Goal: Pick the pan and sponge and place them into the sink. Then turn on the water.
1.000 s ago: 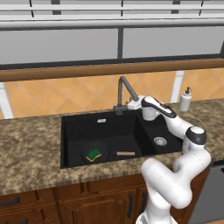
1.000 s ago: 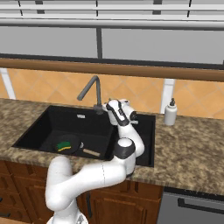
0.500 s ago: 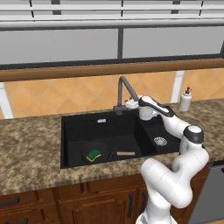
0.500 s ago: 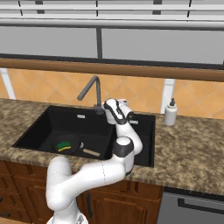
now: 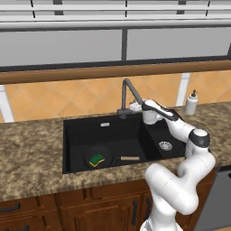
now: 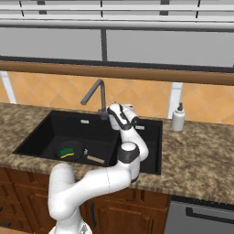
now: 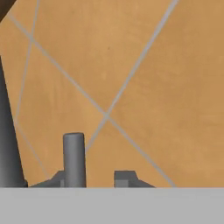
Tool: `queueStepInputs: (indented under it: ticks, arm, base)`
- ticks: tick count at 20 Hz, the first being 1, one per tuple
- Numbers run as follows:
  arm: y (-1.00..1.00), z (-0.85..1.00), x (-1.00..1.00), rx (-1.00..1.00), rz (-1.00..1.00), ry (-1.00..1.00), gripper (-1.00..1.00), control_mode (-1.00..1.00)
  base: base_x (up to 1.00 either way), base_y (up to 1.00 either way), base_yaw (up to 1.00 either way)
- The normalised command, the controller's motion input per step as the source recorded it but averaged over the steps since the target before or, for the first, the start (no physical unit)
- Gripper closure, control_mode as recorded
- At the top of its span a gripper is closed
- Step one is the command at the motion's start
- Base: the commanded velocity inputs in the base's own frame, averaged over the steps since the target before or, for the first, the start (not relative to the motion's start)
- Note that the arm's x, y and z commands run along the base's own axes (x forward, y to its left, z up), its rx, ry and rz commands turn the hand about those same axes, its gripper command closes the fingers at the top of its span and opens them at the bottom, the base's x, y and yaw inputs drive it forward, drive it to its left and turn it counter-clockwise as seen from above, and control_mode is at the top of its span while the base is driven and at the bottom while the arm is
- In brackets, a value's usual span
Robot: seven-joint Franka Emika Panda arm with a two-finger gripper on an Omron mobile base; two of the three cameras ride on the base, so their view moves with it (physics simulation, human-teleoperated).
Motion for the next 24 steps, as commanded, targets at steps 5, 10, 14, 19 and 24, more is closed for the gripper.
queueStepInputs:
  ticks: [5,10,14,19,24]
  arm:
    - [-1.00,-0.09,0.21,0.19,-0.03,0.20,1.00,-1.00]
    - [-1.00,-0.27,0.31,0.16,-0.06,0.27,1.00,-1.00]
    - [-0.94,-0.33,0.21,0.10,-0.11,0.25,1.00,-1.00]
    - [-0.85,-0.34,0.00,0.05,-0.14,0.14,1.00,-1.00]
    - [-0.89,-0.10,-0.44,0.10,-0.04,0.00,1.00,-1.00]
  base:
    - [0.00,0.00,0.00]
    - [0.00,0.00,0.00]
    - [0.00,0.00,0.00]
    - [0.00,0.00,0.00]
    - [0.00,0.00,0.00]
